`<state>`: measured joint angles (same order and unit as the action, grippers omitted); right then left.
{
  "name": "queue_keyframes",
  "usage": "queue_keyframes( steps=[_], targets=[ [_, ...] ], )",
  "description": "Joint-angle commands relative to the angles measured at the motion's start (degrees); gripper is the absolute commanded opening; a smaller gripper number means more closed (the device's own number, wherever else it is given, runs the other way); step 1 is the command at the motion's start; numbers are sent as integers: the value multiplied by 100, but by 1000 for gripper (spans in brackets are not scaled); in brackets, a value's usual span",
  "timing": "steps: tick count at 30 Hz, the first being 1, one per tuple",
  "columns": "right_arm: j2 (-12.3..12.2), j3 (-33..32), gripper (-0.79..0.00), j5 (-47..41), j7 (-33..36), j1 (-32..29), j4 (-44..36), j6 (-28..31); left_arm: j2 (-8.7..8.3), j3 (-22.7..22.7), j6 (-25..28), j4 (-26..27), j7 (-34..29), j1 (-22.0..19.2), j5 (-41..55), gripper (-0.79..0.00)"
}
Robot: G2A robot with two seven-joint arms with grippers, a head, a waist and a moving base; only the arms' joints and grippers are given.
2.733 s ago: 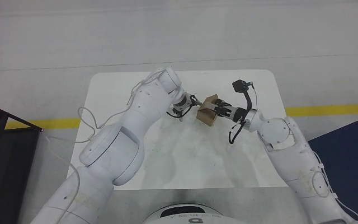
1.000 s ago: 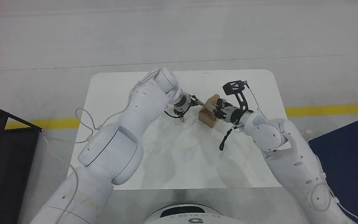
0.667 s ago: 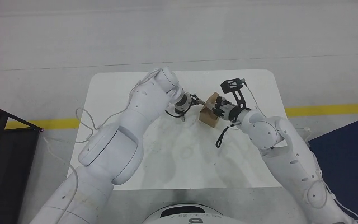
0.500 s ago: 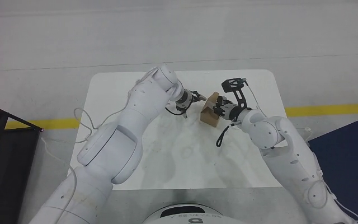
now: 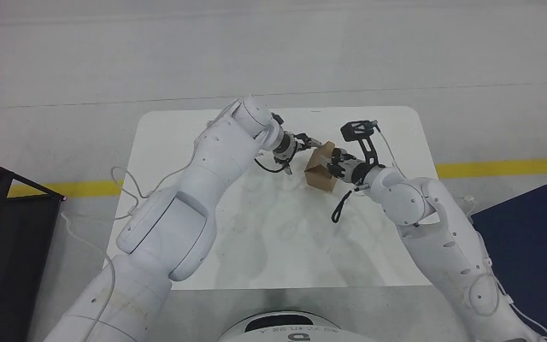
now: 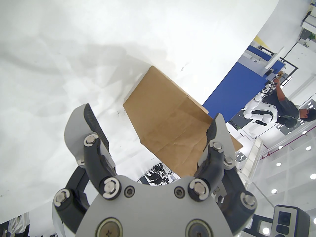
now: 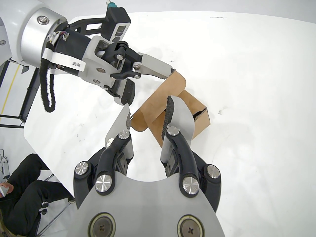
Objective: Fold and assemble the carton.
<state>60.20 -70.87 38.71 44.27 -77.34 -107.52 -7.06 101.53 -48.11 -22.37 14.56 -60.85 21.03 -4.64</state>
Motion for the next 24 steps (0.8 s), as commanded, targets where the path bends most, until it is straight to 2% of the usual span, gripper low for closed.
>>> queue_keyframes(
  steps=[1, 9, 17, 24],
  targets=[
    [3, -18, -514, -35, -17, -11, 45, 11, 5, 4, -8, 37, -3, -4, -16, 0],
    [8, -121, -548, -225, -70, -82, 197, 122, 54, 62, -87, 162, -29, 11, -102, 0],
    [9, -271, -517, -519, -156, -150, 376, 300, 137, 152, -198, 204, -20, 15, -202, 0],
    [-3, -488, -523, -824, -247, -290, 597, 460, 200, 228, -308, 178, -21, 8, -308, 0]
  ],
)
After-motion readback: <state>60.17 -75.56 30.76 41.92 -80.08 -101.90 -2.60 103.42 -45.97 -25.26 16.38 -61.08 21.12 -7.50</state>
